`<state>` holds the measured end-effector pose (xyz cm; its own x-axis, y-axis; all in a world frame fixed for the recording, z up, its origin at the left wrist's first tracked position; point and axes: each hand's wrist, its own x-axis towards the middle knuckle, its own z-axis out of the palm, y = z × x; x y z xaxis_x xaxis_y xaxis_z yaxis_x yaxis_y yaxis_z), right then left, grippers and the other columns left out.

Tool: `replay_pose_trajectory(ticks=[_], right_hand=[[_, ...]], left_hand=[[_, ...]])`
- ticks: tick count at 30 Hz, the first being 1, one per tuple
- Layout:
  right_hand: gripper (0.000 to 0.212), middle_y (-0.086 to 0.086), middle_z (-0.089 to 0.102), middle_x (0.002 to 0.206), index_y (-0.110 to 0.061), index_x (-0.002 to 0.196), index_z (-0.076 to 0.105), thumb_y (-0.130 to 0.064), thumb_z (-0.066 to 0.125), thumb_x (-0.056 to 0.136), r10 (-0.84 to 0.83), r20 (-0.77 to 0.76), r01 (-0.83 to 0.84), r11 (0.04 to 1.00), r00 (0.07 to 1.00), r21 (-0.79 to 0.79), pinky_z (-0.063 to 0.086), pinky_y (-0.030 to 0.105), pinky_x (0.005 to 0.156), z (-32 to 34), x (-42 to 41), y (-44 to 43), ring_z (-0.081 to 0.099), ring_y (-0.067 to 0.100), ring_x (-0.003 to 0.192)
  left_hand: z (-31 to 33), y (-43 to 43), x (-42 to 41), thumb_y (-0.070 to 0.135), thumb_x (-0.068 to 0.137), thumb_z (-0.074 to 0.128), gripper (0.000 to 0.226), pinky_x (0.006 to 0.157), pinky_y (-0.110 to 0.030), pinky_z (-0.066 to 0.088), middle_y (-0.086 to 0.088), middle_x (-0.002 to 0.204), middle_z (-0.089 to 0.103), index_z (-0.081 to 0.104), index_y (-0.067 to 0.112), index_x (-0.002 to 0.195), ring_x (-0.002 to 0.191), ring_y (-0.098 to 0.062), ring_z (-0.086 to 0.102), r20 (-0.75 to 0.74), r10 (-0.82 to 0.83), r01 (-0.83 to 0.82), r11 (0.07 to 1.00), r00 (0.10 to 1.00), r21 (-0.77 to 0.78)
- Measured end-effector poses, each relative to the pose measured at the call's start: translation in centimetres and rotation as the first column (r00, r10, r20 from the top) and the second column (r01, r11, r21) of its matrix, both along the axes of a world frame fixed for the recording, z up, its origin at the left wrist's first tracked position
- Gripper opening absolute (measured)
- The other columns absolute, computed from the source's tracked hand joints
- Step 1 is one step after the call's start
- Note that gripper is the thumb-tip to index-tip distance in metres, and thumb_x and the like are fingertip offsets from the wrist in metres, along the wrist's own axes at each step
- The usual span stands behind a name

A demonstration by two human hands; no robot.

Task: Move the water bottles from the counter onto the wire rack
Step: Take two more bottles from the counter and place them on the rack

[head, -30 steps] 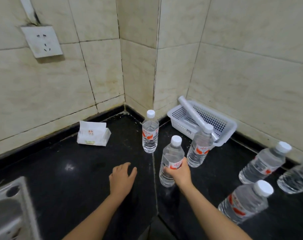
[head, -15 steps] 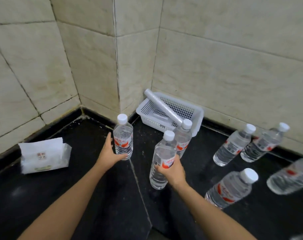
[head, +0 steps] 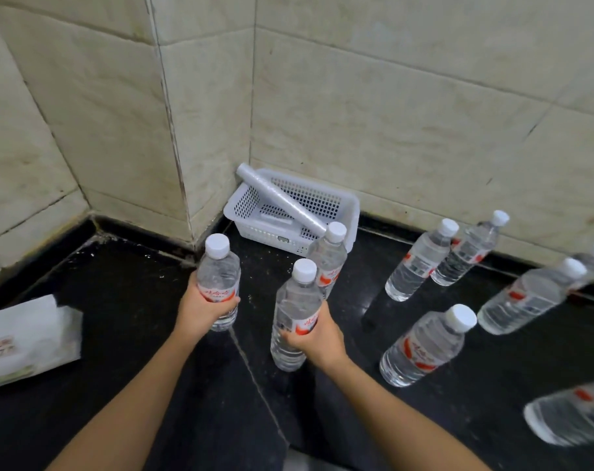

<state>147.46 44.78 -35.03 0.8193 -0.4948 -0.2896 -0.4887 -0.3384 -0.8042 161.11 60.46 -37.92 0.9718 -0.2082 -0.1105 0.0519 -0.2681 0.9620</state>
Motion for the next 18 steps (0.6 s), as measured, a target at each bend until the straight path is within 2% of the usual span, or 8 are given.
replay_pose_trajectory(ticks=[5,8,11,15,18], right_hand=[[0.066,-0.011,0.059,0.103,-0.036,0.108,0.036,-0.022,0.081,0.062,-0.093,0.04,0.091,0.995,0.995,0.044,0.044,0.026,0.092,-0.6,-1.5,0.4,0.059,0.014,0.103],[0.061,-0.009,0.06,0.102,-0.033,0.106,0.04,-0.023,0.079,0.061,-0.128,0.031,0.126,0.991,0.991,0.039,0.047,0.031,0.093,-0.7,-2.9,0.3,0.06,0.017,0.104],[0.055,-0.006,0.059,0.099,-0.025,0.108,0.045,-0.027,0.076,0.063,-0.182,0.003,0.182,0.983,0.983,0.001,0.048,0.034,0.089,-0.4,-5.1,-0.3,0.06,0.02,0.101],[0.05,-0.005,0.06,0.095,-0.027,0.101,0.043,-0.032,0.075,0.063,-0.232,-0.01,0.231,0.971,0.973,-0.055,0.048,0.033,0.084,0.0,-9.5,-1.7,0.061,0.021,0.097],[0.054,-0.005,0.062,0.101,-0.026,0.11,0.046,-0.035,0.074,0.064,-0.246,-0.001,0.245,0.967,0.969,-0.07,0.045,0.031,0.082,0.9,-13.6,-3.0,0.06,0.02,0.1]], left_hand=[[-0.2,-1.0,-4.4,0.007,0.059,0.083,0.075,0.088,-0.033,0.043,-0.012,0.113,0.06,0.044,0.011,0.123,0.101,-0.028,0.058,-0.004,0.098,-0.097,0.995,0.995,0.039],[0.1,-1.2,-7.2,0.009,0.058,0.083,0.071,0.084,-0.031,0.043,-0.011,0.108,0.062,0.047,0.012,0.119,0.091,-0.022,0.055,-0.009,0.107,-0.106,0.993,0.994,0.042],[0.8,-1.4,-10.1,0.009,0.058,0.083,0.068,0.084,-0.032,0.043,-0.005,0.099,0.06,0.049,0.014,0.117,0.088,-0.021,0.055,-0.021,0.075,-0.074,0.996,0.997,0.053],[1.8,-2.5,-14.3,0.007,0.056,0.083,0.061,0.084,-0.035,0.047,-0.004,0.091,0.061,0.051,0.019,0.107,0.087,-0.025,0.06,-0.049,-0.012,0.014,0.999,0.999,0.037],[3.1,-4.0,-17.4,0.004,0.055,0.083,0.059,0.081,-0.032,0.046,-0.004,0.09,0.063,0.051,0.02,0.102,0.087,-0.024,0.061,-0.026,-0.085,0.085,0.996,0.996,0.013]])
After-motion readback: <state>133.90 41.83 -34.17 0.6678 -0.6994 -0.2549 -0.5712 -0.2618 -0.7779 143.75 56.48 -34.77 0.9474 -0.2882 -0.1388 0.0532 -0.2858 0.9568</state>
